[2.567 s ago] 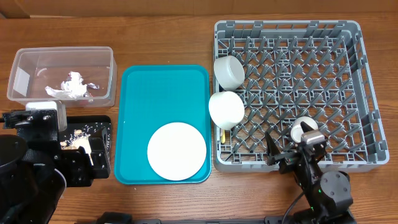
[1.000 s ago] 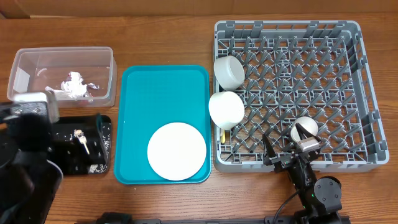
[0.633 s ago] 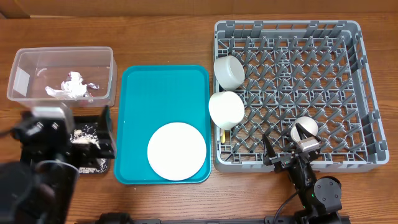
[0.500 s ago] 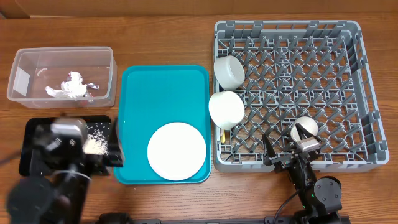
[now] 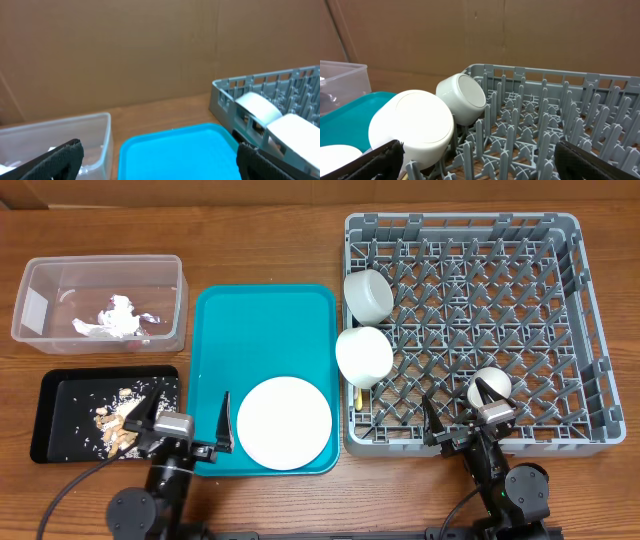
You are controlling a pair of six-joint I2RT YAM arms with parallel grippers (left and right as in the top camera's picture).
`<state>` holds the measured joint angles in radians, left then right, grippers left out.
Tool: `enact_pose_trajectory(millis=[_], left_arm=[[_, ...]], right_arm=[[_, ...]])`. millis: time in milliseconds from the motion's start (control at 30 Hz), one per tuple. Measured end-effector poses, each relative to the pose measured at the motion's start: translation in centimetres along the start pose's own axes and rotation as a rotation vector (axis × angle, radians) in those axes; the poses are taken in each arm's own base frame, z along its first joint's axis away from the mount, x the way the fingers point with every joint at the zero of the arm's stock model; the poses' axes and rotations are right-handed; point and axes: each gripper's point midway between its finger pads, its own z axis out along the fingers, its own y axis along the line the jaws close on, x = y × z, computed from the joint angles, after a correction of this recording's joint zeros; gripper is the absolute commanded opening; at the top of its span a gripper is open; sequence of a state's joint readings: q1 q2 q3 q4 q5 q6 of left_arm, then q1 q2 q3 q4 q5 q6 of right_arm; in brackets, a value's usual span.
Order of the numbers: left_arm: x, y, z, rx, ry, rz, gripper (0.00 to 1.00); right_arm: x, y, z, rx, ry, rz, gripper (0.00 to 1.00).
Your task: Sort waste into correct bins and load items into the dishwasher rack
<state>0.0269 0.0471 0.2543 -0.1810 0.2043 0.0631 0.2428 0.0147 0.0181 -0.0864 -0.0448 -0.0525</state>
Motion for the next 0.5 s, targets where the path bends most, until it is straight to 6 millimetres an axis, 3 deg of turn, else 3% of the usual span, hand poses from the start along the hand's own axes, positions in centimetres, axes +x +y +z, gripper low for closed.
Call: enact_pose_trajectory(millis=[333, 500], left_arm=[[5.8, -0.2, 1.6, 0.011, -0.003, -0.019, 1.0], [6.9, -0.3, 1.6, 0.015, 0.036, -0.039, 1.0]], right_arm=[[0.0, 0.0, 0.0, 0.0, 0.0, 0.0, 1.0], [0.0, 0.0, 0.0, 0.0, 0.0, 0.0, 1.0]])
